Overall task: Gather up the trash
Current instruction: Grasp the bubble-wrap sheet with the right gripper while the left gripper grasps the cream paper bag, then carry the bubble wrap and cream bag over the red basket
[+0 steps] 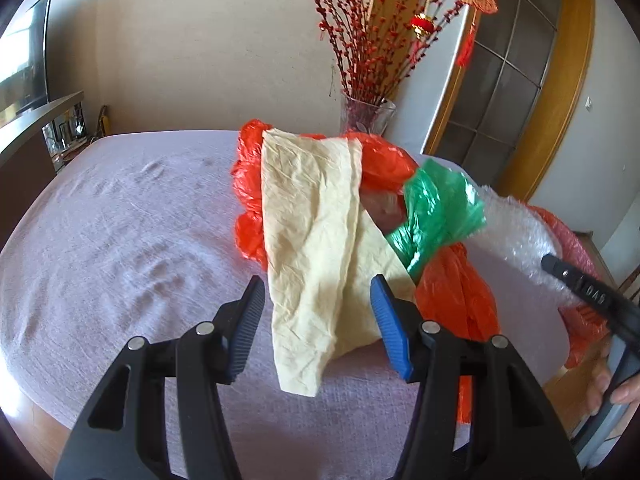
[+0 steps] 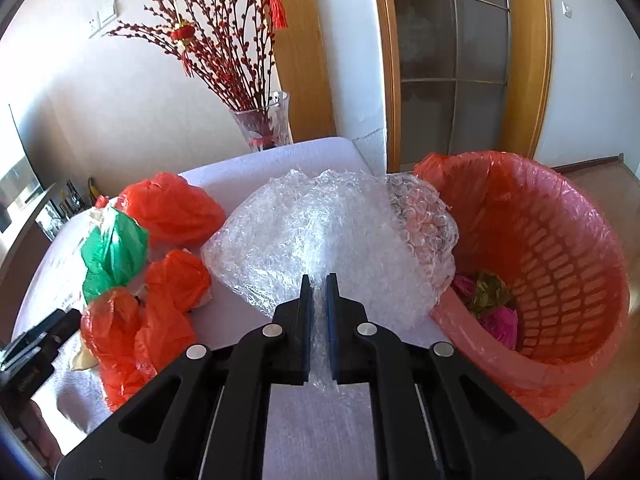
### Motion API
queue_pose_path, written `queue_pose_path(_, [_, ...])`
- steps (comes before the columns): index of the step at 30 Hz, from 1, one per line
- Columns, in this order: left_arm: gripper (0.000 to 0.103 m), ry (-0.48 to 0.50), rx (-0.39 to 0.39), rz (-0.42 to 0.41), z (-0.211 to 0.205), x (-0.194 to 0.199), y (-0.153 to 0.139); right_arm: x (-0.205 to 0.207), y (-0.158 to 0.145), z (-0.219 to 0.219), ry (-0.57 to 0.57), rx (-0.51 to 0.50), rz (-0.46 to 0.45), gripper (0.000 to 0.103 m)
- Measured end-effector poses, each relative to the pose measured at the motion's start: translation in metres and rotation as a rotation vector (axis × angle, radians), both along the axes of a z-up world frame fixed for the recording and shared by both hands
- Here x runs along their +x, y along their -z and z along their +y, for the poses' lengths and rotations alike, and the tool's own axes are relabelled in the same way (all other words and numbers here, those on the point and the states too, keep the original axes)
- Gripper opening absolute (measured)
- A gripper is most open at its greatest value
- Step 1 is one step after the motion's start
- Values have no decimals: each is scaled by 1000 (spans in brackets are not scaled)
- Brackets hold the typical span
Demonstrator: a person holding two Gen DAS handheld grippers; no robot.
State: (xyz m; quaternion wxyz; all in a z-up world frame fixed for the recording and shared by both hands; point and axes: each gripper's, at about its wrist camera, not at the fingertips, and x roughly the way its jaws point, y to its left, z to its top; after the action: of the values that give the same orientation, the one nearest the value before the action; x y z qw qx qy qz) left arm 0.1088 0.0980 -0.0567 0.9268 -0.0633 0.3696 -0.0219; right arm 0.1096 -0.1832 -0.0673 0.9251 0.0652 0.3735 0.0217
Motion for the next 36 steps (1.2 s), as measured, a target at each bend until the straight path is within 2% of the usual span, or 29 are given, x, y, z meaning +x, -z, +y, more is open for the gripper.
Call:
queue_pose_path(5, [37, -11, 41, 62, -4, 9, 14, -4, -2, 0, -4, 10, -7, 7])
queue_pose_path(7, [16, -12, 48, 82, -3, 12, 19, -7, -4, 0, -4, 11, -13, 7])
queue_pose_path(9, [4, -7, 33, 91, -1, 12, 22, -11, -8, -1, -1, 12, -24, 7])
queue_pose_path(13, [2, -4, -5, 51, 9, 6, 12, -18, -21, -4, 4, 15, -56, 7])
queue_pose_path(22, [2, 42, -19, -97, 10, -2, -45, -29, -41, -9, 14, 32, -112, 7])
queue_pose_path(30, [2, 188, -14, -194, -26, 3, -97, -36, -50, -22, 32, 48, -135, 7])
queue_pose_path(36, [2, 323, -34, -212, -69, 8, -119, -43, -56, -43, 81, 58, -153, 7])
